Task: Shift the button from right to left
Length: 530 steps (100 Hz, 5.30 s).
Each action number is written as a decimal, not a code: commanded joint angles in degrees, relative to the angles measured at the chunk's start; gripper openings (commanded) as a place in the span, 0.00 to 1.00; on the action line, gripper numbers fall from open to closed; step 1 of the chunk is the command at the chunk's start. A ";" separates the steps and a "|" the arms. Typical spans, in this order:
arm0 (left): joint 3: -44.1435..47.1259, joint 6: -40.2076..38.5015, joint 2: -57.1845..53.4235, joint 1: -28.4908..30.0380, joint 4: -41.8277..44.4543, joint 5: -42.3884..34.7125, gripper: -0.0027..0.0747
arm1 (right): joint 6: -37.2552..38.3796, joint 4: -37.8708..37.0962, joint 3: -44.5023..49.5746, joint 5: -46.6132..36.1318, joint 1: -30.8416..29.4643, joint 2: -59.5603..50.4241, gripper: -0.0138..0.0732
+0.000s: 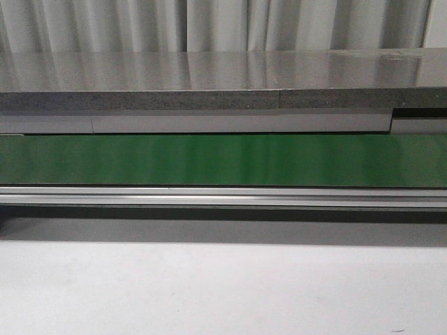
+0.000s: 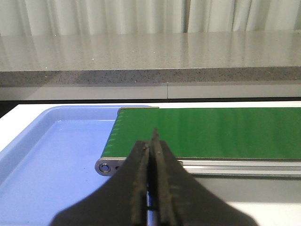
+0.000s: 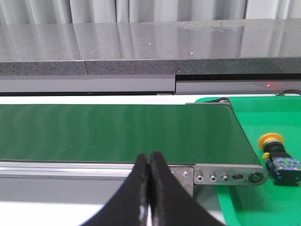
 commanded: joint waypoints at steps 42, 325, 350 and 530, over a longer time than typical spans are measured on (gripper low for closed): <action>2.53 -0.39 -1.83 0.16 -0.12 -4.36 0.01 | -0.23 0.00 -0.79 -4.32 -0.04 -0.94 0.08; 2.53 -0.39 -1.83 0.16 -0.12 -4.36 0.01 | -9.75 -0.91 -75.08 42.91 -28.74 99.89 0.76; 2.53 -0.39 -1.83 0.16 -0.12 -4.36 0.01 | -9.75 0.76 -75.27 38.49 -29.03 105.56 0.76; 2.53 -0.39 -1.83 0.16 -0.12 -4.36 0.01 | -2.42 4.49 -79.06 49.13 -9.14 99.17 0.64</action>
